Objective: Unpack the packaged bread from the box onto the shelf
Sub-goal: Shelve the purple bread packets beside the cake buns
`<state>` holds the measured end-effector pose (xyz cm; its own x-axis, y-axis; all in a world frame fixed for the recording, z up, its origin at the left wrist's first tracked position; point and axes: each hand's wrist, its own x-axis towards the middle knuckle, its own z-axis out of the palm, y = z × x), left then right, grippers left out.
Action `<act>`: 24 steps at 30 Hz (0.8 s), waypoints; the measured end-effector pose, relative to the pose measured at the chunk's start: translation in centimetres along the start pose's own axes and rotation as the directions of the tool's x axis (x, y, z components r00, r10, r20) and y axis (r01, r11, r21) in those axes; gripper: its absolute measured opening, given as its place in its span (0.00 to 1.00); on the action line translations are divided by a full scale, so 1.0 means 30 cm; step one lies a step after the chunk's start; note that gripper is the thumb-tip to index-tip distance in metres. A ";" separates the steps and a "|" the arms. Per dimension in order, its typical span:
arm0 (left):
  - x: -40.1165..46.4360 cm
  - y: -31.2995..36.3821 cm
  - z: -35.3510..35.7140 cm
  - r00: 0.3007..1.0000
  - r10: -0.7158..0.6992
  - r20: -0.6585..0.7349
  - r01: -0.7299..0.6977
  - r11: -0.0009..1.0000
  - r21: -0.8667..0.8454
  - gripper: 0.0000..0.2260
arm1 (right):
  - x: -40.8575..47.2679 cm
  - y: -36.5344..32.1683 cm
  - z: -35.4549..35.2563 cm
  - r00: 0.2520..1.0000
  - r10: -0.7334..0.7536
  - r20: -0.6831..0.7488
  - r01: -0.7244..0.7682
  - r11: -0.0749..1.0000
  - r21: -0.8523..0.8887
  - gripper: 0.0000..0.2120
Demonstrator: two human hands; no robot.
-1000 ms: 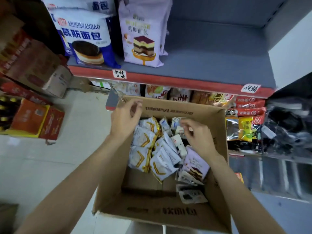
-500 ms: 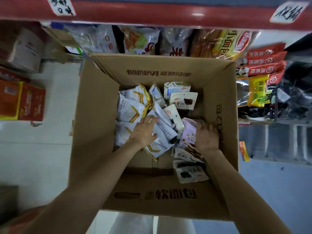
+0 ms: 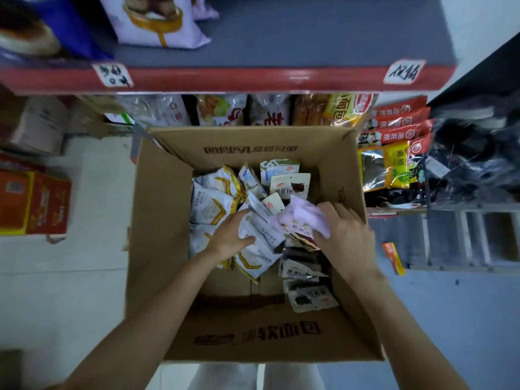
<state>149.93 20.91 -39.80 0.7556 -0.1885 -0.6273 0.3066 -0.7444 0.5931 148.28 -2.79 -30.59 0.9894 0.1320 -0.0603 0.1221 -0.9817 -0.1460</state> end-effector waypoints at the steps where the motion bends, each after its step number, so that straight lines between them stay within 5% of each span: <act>1: -0.035 0.026 -0.046 1.000 -0.003 -0.020 0.002 0.998 -0.067 0.29 | 0.020 -0.010 -0.065 0.998 -0.008 -0.065 0.012 0.997 0.070 0.19; 6: -0.222 0.175 -0.321 0.955 0.076 -0.285 -0.146 0.961 -0.234 0.17 | 0.168 -0.114 -0.337 0.978 -0.012 -0.207 0.090 0.923 0.374 0.18; 10: -0.312 0.252 -0.546 0.754 0.202 -0.625 -0.288 0.957 -0.038 0.18 | 0.298 -0.238 -0.542 0.920 -0.071 -0.385 0.230 0.894 0.385 0.18; 13: -0.306 0.267 -0.702 0.647 0.223 -0.730 -0.219 0.970 0.102 0.23 | 0.430 -0.327 -0.652 0.796 -0.204 -0.570 0.381 0.900 0.210 0.17; 16: -0.264 0.279 -0.809 0.638 0.252 -0.728 -0.196 0.967 0.163 0.27 | 0.605 -0.422 -0.688 0.676 -0.365 -0.640 0.366 0.920 -0.138 0.20; 19: -0.208 0.294 -0.867 0.676 0.258 -0.690 -0.140 0.965 0.223 0.31 | 0.758 -0.515 -0.688 0.727 -0.430 -0.536 0.312 0.902 -0.300 0.22; 22: -0.162 0.304 -0.892 0.733 0.211 -0.646 -0.079 0.971 0.227 0.32 | 0.839 -0.570 -0.667 0.873 -0.410 -0.262 0.358 0.906 -0.225 0.22; 24: -0.141 0.307 -0.894 0.751 0.180 -0.636 -0.063 0.977 0.201 0.32 | 0.868 -0.588 -0.657 0.900 -0.382 -0.212 0.348 0.920 -0.181 0.21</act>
<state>165.09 32.03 -18.15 0.9903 0.1319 -0.0435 0.1352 -0.8448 0.5178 173.44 15.24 -10.11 0.8600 0.4648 0.2107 0.4708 -0.8819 0.0237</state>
